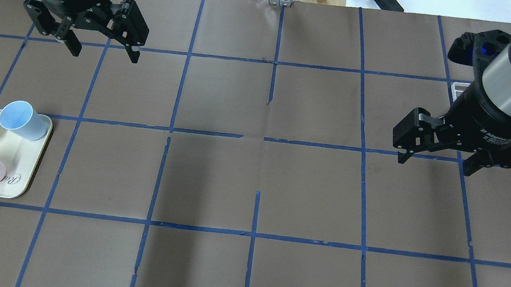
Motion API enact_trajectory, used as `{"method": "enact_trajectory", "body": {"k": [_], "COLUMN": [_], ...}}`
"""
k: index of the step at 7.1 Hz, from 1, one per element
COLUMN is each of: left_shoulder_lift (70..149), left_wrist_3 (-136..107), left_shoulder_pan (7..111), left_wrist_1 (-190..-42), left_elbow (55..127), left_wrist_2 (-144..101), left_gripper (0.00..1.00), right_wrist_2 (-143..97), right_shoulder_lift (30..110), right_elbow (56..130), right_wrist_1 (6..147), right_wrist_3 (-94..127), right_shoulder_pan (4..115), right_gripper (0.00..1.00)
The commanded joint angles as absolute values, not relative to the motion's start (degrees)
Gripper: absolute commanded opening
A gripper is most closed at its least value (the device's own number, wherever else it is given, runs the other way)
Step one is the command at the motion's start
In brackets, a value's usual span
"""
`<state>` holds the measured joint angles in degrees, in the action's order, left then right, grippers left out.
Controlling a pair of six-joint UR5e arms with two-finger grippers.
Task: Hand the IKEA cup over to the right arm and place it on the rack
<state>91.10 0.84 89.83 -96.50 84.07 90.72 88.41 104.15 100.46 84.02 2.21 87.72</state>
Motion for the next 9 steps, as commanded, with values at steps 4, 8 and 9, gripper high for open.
{"method": "enact_trajectory", "body": {"k": [4,8,9], "left_shoulder_lift": [90.35,90.00,89.91], "left_wrist_3": [2.72,20.51,28.57], "left_shoulder_pan": [88.95,75.21,68.45], "left_wrist_1": [-96.42,-97.03,-97.12], "left_elbow": [84.29,85.07,86.82], "left_wrist_2": [90.70,90.09,88.87], "left_gripper": [1.00,1.00,1.00], "right_wrist_2": [88.42,75.95,64.45], "right_shoulder_lift": [104.06,101.61,101.51], "right_elbow": [100.46,100.37,100.37], "right_wrist_1": [84.11,85.51,85.34], "right_wrist_3": [2.11,1.33,0.71], "right_shoulder_pan": [87.19,82.73,79.49], "right_gripper": [1.00,1.00,1.00]}}
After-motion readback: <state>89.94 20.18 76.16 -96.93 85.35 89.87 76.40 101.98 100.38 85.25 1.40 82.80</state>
